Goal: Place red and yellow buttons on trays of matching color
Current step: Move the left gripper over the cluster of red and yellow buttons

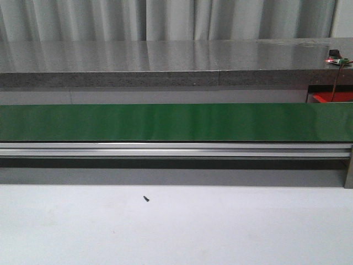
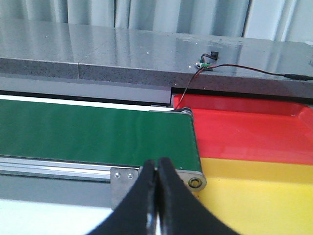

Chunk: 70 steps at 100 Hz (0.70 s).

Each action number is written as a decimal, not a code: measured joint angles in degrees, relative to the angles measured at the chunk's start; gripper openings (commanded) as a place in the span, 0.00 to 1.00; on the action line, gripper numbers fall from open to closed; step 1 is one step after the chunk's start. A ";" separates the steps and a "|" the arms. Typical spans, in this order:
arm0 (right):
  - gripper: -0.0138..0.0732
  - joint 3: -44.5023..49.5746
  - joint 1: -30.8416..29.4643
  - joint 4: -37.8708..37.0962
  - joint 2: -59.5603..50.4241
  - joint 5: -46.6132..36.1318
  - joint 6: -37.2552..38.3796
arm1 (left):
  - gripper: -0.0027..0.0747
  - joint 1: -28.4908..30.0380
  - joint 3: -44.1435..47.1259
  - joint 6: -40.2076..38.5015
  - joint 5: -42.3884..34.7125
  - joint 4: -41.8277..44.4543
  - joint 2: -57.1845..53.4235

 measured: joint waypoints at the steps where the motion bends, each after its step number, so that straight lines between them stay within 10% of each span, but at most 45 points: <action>1: 0.10 0.00 0.00 0.00 0.00 0.00 0.00 | 0.01 0.00 0.00 0.00 0.00 0.01 0.00; 70: 0.10 0.00 0.00 0.00 0.00 0.00 0.00 | 0.01 0.00 -1.49 0.00 -0.64 0.64 0.00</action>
